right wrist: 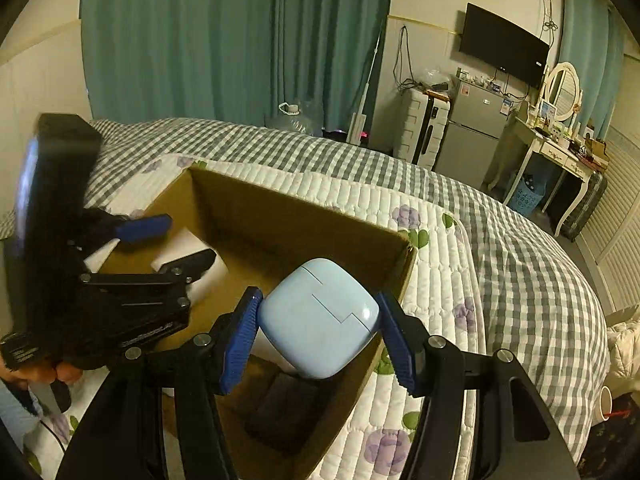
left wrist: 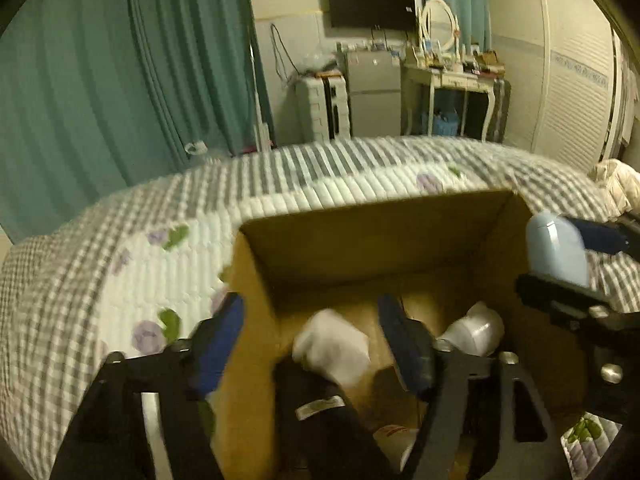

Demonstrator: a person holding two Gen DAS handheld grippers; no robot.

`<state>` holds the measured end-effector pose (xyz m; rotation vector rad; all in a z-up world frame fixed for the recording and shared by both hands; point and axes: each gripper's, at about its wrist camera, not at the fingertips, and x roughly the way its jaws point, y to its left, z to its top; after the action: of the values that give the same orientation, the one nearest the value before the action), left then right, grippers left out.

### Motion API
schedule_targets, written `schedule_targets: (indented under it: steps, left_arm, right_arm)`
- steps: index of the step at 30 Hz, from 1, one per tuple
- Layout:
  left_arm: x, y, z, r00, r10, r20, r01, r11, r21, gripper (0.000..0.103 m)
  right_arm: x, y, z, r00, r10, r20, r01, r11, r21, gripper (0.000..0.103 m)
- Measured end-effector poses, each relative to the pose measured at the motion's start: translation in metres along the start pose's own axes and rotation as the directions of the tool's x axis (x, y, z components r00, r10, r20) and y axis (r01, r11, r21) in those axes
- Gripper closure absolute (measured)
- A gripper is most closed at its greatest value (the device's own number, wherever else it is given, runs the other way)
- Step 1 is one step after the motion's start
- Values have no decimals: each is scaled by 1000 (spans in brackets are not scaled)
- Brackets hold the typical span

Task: Organize rigid objects

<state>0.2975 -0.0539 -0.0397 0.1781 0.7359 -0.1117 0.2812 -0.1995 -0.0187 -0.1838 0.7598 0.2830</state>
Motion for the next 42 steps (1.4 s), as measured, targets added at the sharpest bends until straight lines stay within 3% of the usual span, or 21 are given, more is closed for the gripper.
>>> schedule_targets:
  steps: [8, 9, 11, 14, 16, 20, 23, 25, 27, 33, 38, 42]
  left_arm:
    - [-31, 30, -7, 998, 62, 3, -62, 997, -36, 29]
    - [-36, 33, -9, 998, 64, 6, -63, 997, -42, 29]
    - [-54, 38, -15, 997, 68, 20, -67, 996, -56, 29]
    - [-90, 44, -25, 996, 84, 41, -81, 994, -70, 17]
    - [-121, 45, -30, 992, 97, 76, -91, 993, -75, 14]
    - [-172, 45, -40, 988, 88, 127, -77, 993, -91, 1]
    - [-212, 42, -48, 977, 94, 193, -73, 991, -109, 0]
    - [-227, 41, -53, 975, 78, 210, -54, 991, -119, 0]
    - [-239, 39, -61, 974, 69, 218, -41, 991, -131, 0]
    - [-231, 31, -96, 978, 104, 179, -76, 985, -156, 0]
    - [-179, 31, -130, 995, 73, 64, -60, 981, -186, 0]
    - [-125, 28, -151, 996, 61, -58, -70, 982, -176, 0]
  right_arm:
    - [27, 7, 21, 1000, -12, 7, 12, 1000, 9, 44]
    - [28, 8, 22, 1000, -23, 1, 23, 1000, 5, 34]
    - [20, 13, 23, 999, -43, 15, 43, 999, -1, 24]
    - [-13, 20, 19, 998, -45, 53, 46, 999, -8, 21]
    - [-35, 24, 15, 996, -49, 68, 50, 999, -7, 19]
    - [-98, 35, 4, 992, -69, 104, 72, 997, -29, 10]
    - [-140, 45, -7, 988, -77, 132, 84, 995, -47, 6]
    - [-160, 51, -16, 984, -88, 153, 98, 994, -57, 0]
    - [-180, 60, -29, 979, -100, 179, 114, 991, -69, 0]
    - [-182, 76, -67, 987, -87, 136, 95, 994, -53, 0]
    - [-138, 79, -92, 992, -94, 84, 94, 996, 6, 0]
    - [-91, 80, -113, 995, -98, 28, 99, 995, -9, 0]
